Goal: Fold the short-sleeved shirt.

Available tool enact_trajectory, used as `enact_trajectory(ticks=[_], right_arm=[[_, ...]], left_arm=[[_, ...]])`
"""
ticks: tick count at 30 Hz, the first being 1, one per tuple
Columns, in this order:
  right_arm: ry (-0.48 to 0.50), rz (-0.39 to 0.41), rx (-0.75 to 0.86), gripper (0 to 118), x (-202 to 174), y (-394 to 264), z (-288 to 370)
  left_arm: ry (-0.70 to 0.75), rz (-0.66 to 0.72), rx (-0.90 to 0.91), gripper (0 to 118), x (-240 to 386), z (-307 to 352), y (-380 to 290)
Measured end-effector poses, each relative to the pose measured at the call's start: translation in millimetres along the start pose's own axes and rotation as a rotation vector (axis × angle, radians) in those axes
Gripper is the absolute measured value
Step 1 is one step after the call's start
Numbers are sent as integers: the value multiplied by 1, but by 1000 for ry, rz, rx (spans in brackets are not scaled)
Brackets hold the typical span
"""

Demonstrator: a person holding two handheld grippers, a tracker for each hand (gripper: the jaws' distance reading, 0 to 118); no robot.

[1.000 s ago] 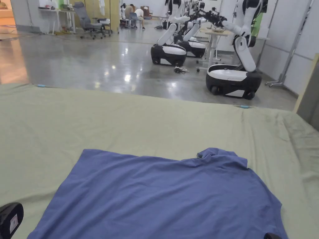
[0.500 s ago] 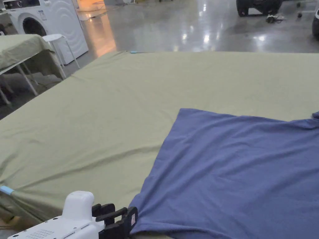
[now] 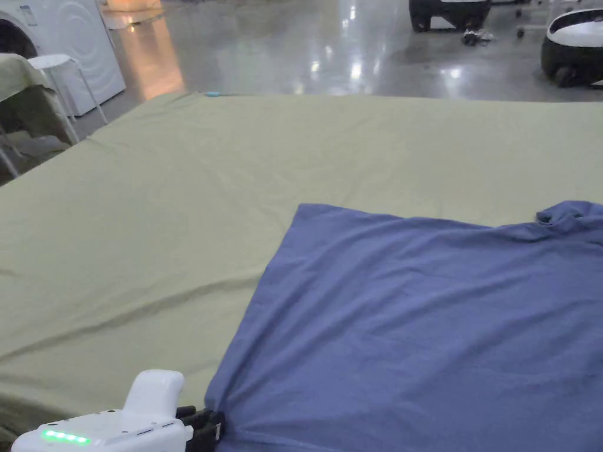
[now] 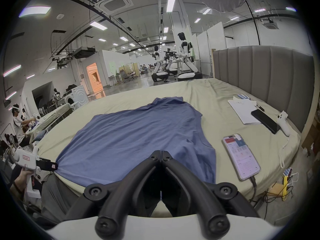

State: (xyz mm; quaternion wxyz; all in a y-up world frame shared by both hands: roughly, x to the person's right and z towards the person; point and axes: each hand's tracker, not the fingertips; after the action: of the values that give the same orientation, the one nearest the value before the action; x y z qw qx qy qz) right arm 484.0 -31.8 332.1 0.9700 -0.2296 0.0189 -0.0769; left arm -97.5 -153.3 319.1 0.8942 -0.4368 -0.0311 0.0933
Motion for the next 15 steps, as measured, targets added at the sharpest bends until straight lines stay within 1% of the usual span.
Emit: enact_trajectory(ticks=[1, 2, 4, 5, 6, 7, 8, 9, 10, 13, 15], right_arm=[[-18, 1, -3, 0, 2, 0, 0], [-38, 0, -4, 0, 5, 0, 1], [-88, -26, -19, 1, 12, 0, 1], [-106, -47, -42, 11, 17, 0, 0], [-111, -66, -77, 32, 23, 0, -3], [-117, -82, -104, 66, 29, -2, -7], [-130, -99, -139, 80, 44, -9, -7], [-163, -111, -159, 77, 70, -23, -1], [-187, -132, -162, 78, 78, -28, -3], [-190, -209, -240, 77, 96, -39, -19], [-165, -208, -249, 76, 101, -44, -30]], left_arm=[[52, -59, 4, 8, 3, 2, 2], [67, -100, -7, 8, 5, 4, 5], [67, -89, -5, 8, 8, 3, 5], [67, -87, -5, 8, 8, 3, 4], [68, -89, -6, 8, 8, 7, 6], [63, -91, -7, 8, 8, 6, 6], [63, -90, -8, 8, 8, 5, 6], [64, -86, -8, 8, 9, 5, 5], [65, -83, -8, 8, 16, 10, 8], [74, -86, -2, 8, 20, 11, 7], [79, -83, 0, 8, 24, 12, 9]])
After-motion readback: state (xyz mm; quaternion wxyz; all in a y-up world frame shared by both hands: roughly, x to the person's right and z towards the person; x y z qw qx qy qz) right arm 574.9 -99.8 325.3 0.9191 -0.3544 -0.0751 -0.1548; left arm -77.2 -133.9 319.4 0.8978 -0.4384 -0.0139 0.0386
